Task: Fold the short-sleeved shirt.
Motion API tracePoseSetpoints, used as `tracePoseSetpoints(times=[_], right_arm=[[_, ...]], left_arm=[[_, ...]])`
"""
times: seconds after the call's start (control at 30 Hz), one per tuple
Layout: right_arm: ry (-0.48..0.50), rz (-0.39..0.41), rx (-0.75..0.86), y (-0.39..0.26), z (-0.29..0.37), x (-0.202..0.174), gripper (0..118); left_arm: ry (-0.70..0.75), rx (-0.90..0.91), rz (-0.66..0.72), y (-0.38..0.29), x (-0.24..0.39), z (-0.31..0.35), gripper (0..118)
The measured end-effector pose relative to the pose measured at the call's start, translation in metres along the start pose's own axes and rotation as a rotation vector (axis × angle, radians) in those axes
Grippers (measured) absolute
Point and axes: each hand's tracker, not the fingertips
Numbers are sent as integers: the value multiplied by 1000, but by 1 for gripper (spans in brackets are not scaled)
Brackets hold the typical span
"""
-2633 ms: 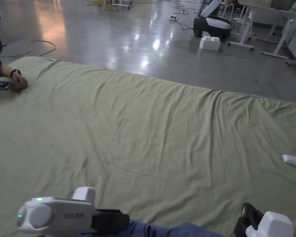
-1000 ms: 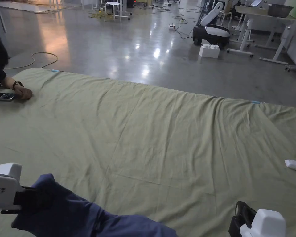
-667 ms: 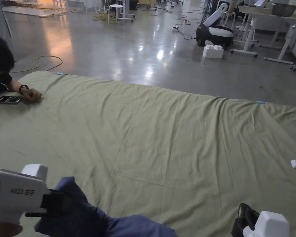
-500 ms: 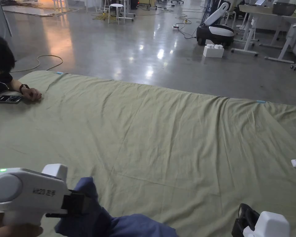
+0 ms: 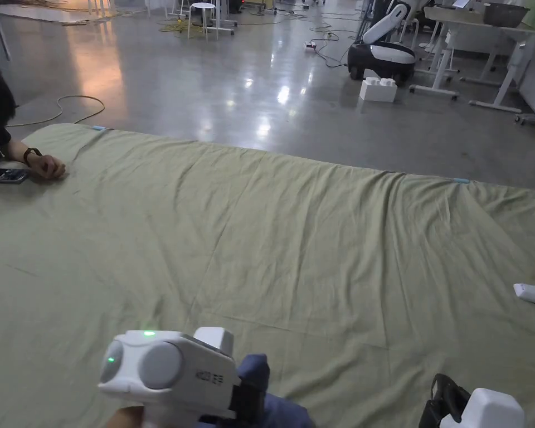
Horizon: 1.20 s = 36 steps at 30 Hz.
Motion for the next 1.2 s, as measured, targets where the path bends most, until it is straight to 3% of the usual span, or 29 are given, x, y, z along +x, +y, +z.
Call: tracePoseSetpoints(times=[0.23,0.37,0.57,0.63,0.73,1.0,1.2], right_arm=[[-12,-7,-10,-4,2,5,1],[-12,-10,-17,-6,3,7,1],[-18,-15,-15,-6,5,11,1],[-20,-15,-16,-6,5,12,1],[-19,-17,-19,-7,5,11,1],[-16,-15,-33,-11,2,9,1],[-14,-10,-39,-12,2,7,1]], left_arm=[[86,-34,-22,-13,26,-59,22],[6,-18,-6,-18,29,-58,61],[-42,34,-26,-14,19,-20,65],[-47,51,-16,-13,13,-11,61],[-69,67,-15,-11,2,-10,15],[-92,-82,-10,-36,-1,-72,14],[-59,-28,-7,-52,-2,-111,8]])
